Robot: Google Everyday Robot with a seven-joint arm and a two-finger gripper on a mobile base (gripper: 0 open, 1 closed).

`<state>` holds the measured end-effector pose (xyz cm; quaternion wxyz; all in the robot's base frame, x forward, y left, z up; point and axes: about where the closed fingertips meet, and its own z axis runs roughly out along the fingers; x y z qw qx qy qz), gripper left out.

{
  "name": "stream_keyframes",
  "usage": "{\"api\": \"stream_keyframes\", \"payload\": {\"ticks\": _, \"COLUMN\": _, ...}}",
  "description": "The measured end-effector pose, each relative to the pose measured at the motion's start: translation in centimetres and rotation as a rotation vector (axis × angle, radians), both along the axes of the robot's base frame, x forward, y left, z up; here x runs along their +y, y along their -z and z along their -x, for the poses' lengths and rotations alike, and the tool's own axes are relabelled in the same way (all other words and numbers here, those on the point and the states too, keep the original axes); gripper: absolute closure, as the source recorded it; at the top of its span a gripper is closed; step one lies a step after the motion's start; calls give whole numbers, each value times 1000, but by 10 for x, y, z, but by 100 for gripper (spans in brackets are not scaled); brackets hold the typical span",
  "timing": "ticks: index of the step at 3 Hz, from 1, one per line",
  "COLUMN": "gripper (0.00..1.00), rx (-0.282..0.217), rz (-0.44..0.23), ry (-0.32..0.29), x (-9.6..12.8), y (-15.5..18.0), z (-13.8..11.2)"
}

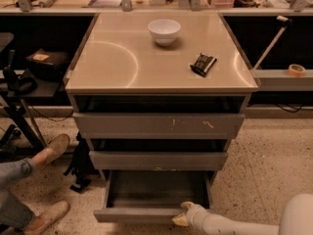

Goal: Open bottom drawer

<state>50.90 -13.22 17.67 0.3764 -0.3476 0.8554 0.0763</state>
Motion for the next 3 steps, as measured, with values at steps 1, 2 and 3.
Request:
{"api": "stream_keyframes", "payload": {"ticks": 1, "gripper": 100, "rx": 0, "rz": 0, "ry": 0, "x": -1, "y": -2, "z": 1}}
{"api": "stream_keyframes", "payload": {"ticks": 2, "gripper": 100, "rx": -14, "rz": -8, "ry": 11, "x": 1, "y": -1, "z": 21}}
{"api": "stream_keyframes", "payload": {"ticks": 3, "gripper": 100, "rx": -14, "rz": -8, "ry": 11, "x": 0, "y": -5, "z": 23}}
